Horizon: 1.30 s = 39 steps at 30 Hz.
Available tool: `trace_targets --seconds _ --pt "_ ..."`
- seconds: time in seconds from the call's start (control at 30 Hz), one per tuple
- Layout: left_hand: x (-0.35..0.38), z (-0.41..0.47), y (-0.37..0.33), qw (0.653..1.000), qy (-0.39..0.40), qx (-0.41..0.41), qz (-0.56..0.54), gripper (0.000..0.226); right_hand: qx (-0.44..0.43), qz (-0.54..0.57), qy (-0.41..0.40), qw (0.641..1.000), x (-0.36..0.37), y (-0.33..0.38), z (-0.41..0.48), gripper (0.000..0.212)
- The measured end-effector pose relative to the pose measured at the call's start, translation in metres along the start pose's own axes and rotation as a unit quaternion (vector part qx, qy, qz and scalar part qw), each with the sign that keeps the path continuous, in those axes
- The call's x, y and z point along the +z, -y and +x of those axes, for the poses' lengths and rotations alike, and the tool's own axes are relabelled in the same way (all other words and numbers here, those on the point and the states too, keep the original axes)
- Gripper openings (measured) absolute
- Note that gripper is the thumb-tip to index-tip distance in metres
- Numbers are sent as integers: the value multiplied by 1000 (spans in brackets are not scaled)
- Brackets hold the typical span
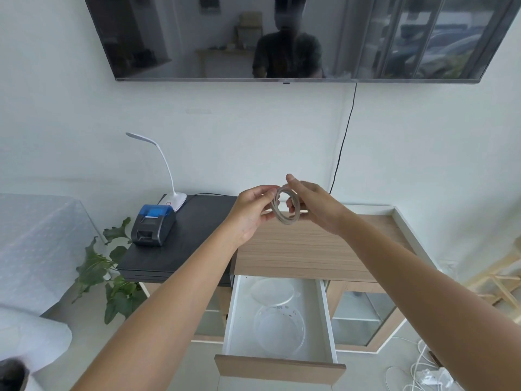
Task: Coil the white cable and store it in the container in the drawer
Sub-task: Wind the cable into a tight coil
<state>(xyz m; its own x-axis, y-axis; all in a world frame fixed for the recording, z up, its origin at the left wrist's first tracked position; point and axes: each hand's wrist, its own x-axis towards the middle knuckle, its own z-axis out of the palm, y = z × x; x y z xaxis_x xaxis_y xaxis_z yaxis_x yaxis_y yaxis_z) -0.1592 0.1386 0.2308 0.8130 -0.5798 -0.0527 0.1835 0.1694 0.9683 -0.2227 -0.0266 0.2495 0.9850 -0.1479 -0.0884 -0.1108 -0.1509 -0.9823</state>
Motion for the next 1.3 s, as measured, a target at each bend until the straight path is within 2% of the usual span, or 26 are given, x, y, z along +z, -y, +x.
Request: trace_targets --seconds 0.07,0.1,0.2,0.3,0.4,0.53,0.67,0.73,0.8,0.9,0.97,1.13,1.3 --pt "-7 -1 5 999 -12 -23 -32 20 0 25 95 995 -7 -9 1 46" --pt "-11 -1 8 998 -16 -34 -48 19 2 25 115 993 -9 -14 2 37" --pt "-19 -2 17 992 1 -86 -94 13 13 45 99 994 -12 -29 4 20" --pt "-28 -3 24 975 66 -155 -148 16 24 71 90 993 -12 -40 7 19" --pt "-37 -4 31 962 132 -179 -160 27 34 90 100 990 -10 -47 8 19" --pt "-40 -3 38 962 169 -168 -135 23 50 104 121 986 -8 -53 9 22" --pt "-34 1 43 983 118 -106 -91 27 57 89 101 989 -7 -55 13 30" --pt "-33 3 47 993 87 -72 -26 30 57 66 87 992 -6 -56 14 37" --pt "-34 4 52 995 56 -38 66 34 60 49 83 994 -4 -58 17 33" --pt "-36 7 61 982 14 12 190 31 68 26 104 992 0 -64 20 23" --pt "-37 10 67 974 -10 27 224 28 78 24 114 990 1 -70 23 23" --pt "-38 21 81 965 -24 -1 262 29 107 13 112 988 -3 -91 35 20" --pt "-39 35 91 977 64 -119 163 39 133 30 145 980 -17 -108 45 25"
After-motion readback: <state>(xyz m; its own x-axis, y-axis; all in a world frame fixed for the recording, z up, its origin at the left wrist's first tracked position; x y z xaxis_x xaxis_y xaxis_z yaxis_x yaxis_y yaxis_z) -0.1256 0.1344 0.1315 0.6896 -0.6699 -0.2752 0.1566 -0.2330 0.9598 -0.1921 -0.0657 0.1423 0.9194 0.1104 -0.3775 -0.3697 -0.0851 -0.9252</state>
